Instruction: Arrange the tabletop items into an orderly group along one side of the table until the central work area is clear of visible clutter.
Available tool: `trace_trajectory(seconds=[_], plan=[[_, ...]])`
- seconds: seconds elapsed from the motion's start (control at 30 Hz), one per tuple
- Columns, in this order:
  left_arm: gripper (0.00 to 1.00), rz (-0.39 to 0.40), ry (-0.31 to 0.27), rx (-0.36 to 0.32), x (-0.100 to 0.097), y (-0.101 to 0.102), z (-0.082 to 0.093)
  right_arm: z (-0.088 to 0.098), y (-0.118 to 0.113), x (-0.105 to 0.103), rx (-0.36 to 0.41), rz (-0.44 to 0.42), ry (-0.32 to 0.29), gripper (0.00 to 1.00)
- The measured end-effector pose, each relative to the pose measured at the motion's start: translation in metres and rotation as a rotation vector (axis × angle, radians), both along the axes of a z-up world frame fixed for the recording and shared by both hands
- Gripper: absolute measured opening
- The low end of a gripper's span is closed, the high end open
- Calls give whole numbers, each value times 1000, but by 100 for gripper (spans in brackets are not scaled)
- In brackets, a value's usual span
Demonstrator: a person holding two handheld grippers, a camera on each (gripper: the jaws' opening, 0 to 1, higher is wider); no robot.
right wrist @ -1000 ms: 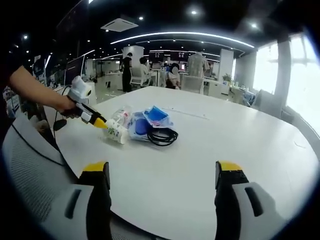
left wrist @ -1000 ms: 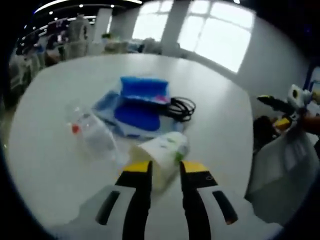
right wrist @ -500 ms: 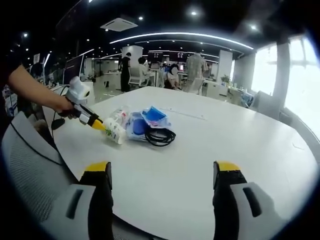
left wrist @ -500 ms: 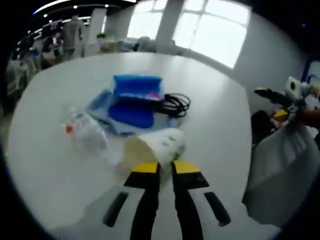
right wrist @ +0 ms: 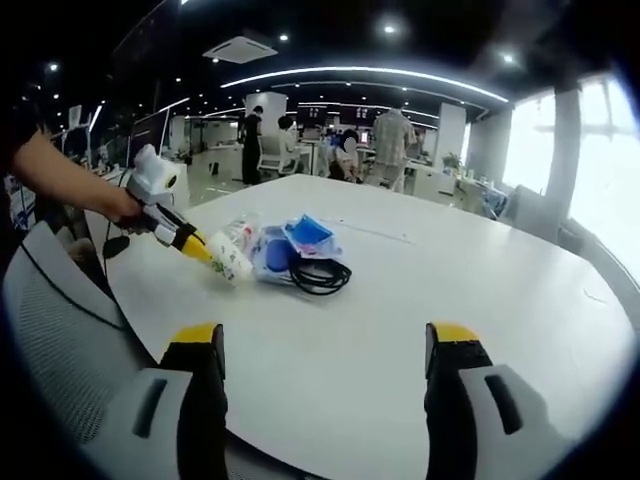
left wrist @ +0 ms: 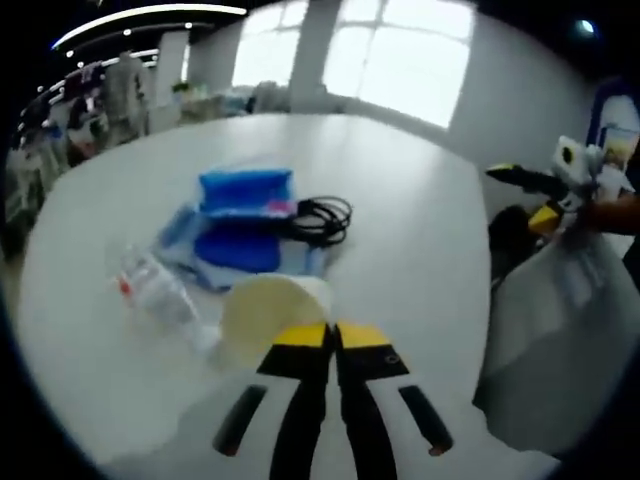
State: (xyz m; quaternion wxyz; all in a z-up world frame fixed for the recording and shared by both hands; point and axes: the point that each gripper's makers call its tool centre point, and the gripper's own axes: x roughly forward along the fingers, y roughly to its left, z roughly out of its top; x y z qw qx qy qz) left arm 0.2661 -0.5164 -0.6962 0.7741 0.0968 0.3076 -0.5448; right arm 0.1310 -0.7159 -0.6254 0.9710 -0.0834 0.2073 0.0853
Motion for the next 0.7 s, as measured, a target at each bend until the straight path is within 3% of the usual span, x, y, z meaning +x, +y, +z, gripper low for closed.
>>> trace_trajectory(seconds=[0.7], plan=[[0, -347, -202, 317, -25, -18, 1, 0, 3, 0, 18, 14, 4, 88]])
